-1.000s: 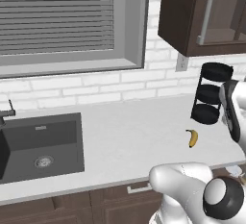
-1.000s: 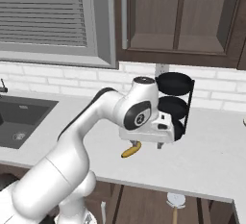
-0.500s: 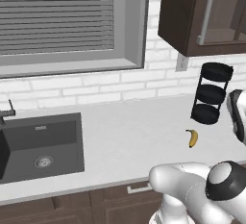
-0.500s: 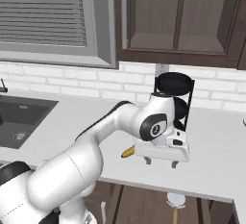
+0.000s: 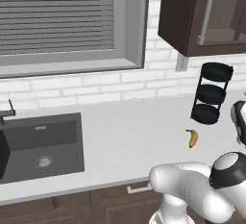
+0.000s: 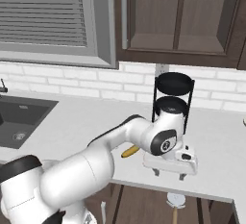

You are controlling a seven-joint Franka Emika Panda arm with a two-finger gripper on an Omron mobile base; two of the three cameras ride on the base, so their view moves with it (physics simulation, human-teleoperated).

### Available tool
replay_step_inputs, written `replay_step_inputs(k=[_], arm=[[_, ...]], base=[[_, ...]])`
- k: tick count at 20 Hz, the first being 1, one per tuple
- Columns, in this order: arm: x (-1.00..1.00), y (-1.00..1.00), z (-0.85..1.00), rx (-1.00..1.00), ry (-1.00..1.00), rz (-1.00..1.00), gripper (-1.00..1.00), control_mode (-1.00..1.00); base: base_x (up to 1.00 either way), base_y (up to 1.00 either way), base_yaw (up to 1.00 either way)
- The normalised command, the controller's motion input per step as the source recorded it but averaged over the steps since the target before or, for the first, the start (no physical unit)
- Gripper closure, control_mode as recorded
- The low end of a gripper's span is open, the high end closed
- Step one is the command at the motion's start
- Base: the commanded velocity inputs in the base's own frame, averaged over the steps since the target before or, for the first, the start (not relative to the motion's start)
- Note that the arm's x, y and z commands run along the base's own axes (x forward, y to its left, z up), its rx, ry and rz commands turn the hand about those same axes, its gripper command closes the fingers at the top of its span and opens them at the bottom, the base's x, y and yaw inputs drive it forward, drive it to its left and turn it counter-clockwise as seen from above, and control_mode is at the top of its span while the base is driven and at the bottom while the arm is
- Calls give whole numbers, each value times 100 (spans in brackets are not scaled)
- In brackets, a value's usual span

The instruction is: Pick the pizza cutter from the drawer and place it on the counter.

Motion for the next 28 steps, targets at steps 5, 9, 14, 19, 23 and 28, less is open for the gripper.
replay_step_inputs(k=[5, 9, 14, 19, 23, 28], arm=[[-18, -21, -56, 0, -3, 0, -100, -100], [-17, -13, -59, 0, -7, 0, -100, -100], [-9, -14, -58, 0, -6, 0, -100, -100], [-5, -16, -53, 0, 0, 0, -100, -100], [0, -20, -35, 0, 0, 0, -100, -100], [-1, -2, -26, 0, 0, 0, -100, -100]], base=[[0, 0, 0], [0, 0, 0], [0, 0, 0], [0, 0, 0], [0, 0, 0], [0, 0, 0]])
